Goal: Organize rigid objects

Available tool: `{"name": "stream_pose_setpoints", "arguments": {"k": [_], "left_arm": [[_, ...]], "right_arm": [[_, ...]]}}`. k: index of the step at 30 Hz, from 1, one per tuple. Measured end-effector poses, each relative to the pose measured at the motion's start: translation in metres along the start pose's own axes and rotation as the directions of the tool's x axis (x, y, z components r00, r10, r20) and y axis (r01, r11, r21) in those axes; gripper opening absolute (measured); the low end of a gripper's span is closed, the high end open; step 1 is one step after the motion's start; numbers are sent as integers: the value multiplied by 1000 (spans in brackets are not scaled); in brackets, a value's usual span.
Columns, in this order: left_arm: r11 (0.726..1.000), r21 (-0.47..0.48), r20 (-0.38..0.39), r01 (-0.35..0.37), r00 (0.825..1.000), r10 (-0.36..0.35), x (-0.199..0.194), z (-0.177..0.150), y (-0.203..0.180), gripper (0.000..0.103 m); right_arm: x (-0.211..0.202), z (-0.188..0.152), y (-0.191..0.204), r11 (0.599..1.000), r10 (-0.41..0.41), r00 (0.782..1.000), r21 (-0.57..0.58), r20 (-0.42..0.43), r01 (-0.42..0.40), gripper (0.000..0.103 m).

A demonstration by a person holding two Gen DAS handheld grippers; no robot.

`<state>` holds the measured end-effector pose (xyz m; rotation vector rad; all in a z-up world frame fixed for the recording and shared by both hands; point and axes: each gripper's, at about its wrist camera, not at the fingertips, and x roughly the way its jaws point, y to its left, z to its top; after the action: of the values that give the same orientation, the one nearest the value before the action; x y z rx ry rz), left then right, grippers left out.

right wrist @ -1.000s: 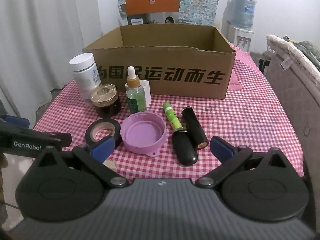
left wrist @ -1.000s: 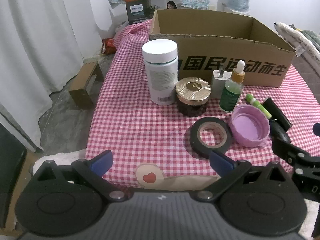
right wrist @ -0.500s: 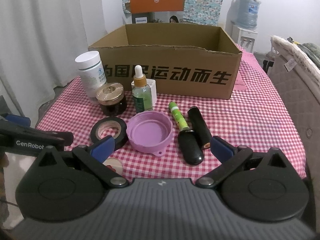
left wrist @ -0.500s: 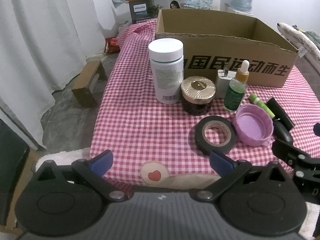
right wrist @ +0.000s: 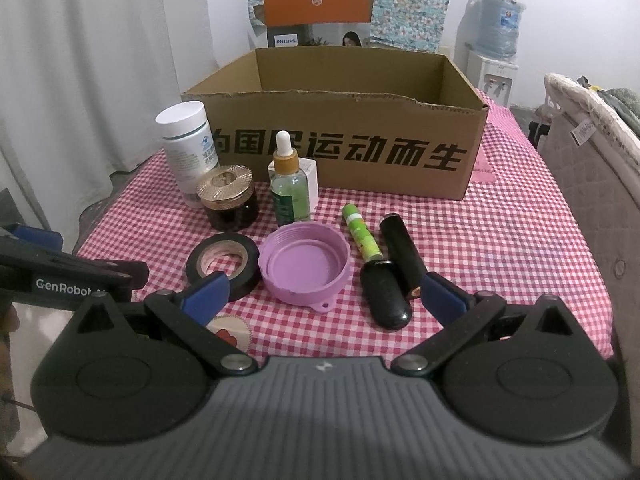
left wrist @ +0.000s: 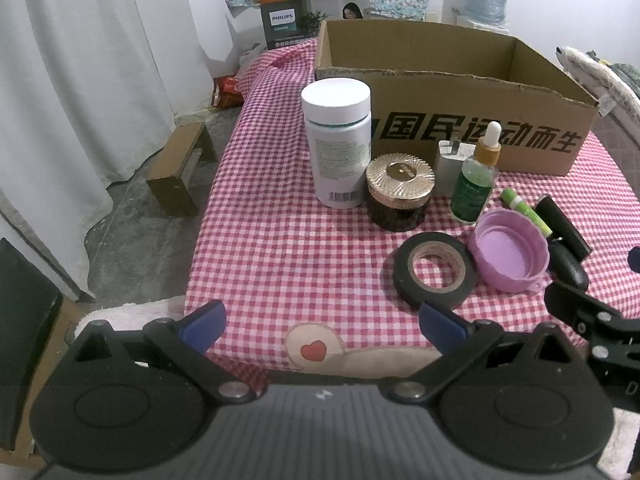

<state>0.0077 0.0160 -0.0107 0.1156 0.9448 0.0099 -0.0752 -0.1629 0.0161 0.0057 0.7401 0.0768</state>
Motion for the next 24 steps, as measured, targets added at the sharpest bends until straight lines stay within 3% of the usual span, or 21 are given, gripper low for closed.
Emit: {"name": "stream_pose_setpoints", "arguments": {"k": [24], "left_arm": [[1000,16,-13,1,1000,-1,7,3,-5,103]], "right_arm": [[4,1,-7,1000,-1,1000,6,3,1,102]]}}
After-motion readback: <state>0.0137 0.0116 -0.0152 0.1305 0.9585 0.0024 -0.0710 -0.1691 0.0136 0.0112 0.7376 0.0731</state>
